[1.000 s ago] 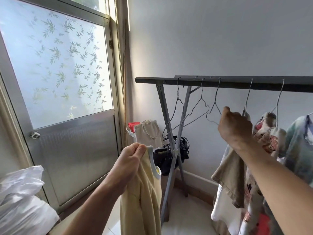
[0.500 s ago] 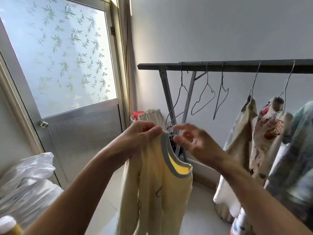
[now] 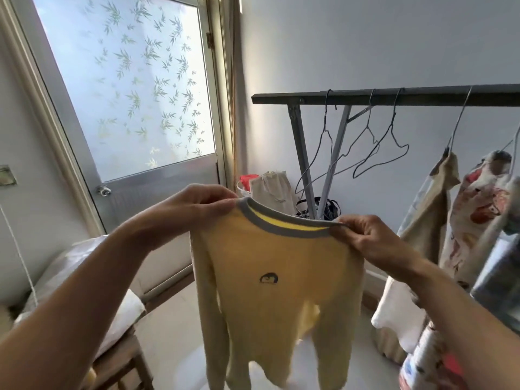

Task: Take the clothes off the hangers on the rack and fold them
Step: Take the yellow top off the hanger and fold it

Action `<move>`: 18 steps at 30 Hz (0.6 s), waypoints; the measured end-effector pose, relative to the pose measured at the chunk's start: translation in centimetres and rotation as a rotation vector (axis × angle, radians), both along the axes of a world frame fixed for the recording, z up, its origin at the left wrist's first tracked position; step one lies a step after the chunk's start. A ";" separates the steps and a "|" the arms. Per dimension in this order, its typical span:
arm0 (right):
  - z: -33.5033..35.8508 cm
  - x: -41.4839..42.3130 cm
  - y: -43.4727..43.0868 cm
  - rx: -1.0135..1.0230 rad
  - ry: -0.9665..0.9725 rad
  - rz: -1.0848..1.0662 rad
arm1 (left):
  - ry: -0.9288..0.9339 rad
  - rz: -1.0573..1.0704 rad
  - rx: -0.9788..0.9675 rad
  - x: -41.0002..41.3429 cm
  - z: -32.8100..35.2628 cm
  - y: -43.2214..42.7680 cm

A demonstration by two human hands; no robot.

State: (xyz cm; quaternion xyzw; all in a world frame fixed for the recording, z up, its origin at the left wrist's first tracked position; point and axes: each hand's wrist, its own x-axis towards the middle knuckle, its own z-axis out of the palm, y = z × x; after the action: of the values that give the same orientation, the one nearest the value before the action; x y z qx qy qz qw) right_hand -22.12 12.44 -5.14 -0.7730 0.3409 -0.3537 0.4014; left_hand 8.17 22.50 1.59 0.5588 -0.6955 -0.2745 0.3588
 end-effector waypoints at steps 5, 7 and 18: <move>4.3 -0.4 1.8 -0.009 -0.135 0.019 | 0.216 -0.064 0.055 2.3 0.2 0.6; 5.7 -1.3 2.3 0.121 -0.150 0.160 | 0.320 -0.120 0.104 2.7 -0.3 0.8; 3.8 -3.2 1.2 0.135 -0.016 0.107 | 0.198 -0.042 0.051 1.1 -2.8 0.3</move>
State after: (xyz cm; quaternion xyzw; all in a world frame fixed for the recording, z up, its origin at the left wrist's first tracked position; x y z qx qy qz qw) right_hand -25.29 13.66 -1.34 -0.7586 0.3191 -0.3141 0.4734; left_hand 9.30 22.83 -1.19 0.5232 -0.6610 -0.3534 0.4056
